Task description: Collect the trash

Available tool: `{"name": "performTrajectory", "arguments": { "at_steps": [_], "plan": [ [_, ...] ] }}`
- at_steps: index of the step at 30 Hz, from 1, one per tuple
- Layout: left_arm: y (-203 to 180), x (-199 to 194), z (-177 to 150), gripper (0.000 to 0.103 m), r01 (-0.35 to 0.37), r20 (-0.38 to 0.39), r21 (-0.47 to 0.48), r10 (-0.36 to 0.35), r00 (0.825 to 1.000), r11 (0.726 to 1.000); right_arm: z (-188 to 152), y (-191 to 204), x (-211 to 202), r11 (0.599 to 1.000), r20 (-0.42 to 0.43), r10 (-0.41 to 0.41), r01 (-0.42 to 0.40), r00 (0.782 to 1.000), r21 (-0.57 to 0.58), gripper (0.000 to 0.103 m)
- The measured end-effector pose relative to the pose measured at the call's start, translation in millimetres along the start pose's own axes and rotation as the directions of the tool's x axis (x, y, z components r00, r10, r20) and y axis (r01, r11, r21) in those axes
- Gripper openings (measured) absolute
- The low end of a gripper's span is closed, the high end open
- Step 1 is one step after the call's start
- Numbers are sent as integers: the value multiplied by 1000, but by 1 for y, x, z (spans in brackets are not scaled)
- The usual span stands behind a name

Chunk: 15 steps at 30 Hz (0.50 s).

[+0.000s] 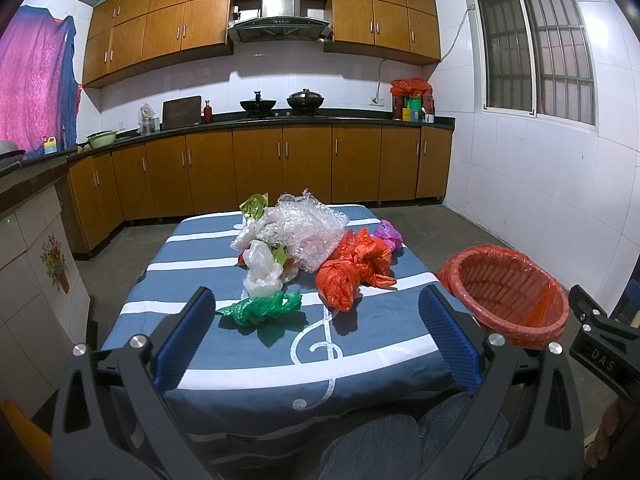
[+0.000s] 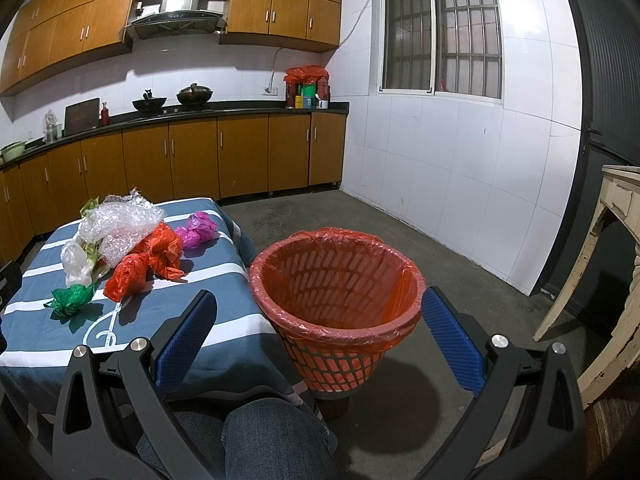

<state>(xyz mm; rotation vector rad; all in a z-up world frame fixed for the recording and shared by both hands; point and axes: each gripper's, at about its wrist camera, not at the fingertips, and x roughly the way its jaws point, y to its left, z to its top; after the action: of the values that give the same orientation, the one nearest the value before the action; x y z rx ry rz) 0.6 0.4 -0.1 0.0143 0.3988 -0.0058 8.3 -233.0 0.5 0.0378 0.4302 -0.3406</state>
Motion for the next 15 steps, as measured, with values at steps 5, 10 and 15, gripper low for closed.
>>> {"name": "performTrajectory", "arguments": {
  "at_steps": [5, 10, 15],
  "plan": [
    [0, 0, 0, 99, 0, -1, -1, 0, 1000, 1000, -1, 0, 1, 1000, -1, -1, 1, 1000, 0, 101],
    [-10, 2, -6, 99, -2, -11, -7, 2, 1000, 1000, 1, 1, 1, 1000, -2, -1, 1, 1000, -1, 101],
    [-9, 0, -12, 99, -2, -17, -11, 2, 1000, 1000, -1, 0, 3, 1000, -3, -1, 1, 1000, -2, 101]
  ]
}}
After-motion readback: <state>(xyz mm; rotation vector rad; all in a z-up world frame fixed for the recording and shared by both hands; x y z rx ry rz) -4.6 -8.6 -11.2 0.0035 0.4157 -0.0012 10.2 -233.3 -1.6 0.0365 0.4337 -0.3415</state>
